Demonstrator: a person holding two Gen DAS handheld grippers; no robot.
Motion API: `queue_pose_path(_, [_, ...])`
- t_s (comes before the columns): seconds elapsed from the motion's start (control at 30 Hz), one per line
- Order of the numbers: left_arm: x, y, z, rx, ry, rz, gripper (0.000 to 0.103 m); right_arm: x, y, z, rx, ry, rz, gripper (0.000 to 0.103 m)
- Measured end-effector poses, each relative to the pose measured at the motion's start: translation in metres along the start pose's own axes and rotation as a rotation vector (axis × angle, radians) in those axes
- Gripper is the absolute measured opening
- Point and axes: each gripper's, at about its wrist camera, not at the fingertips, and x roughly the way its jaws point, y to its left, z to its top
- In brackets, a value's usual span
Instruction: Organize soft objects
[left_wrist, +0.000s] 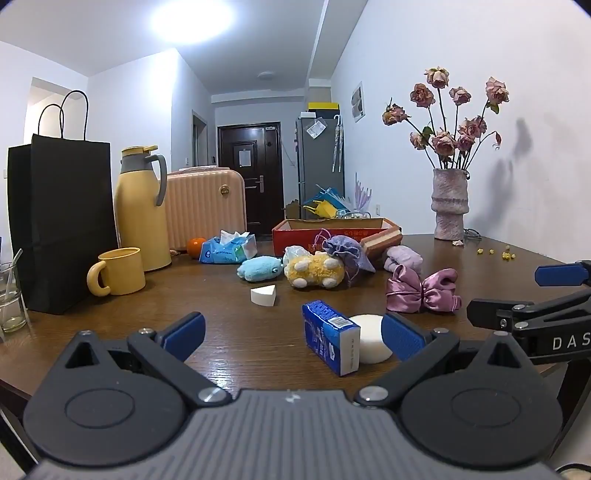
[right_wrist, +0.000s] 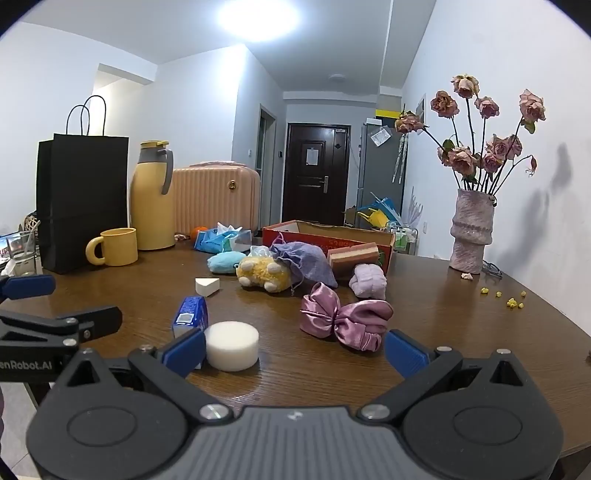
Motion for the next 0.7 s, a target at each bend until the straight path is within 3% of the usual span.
queue_pose_path(0.7, [-0.0007,-0.0009,0.0008,0.0,0.0,0.001,0.103,-0.0001,-0.0001,-0.0011,0.001,0.001,0.002,0.103])
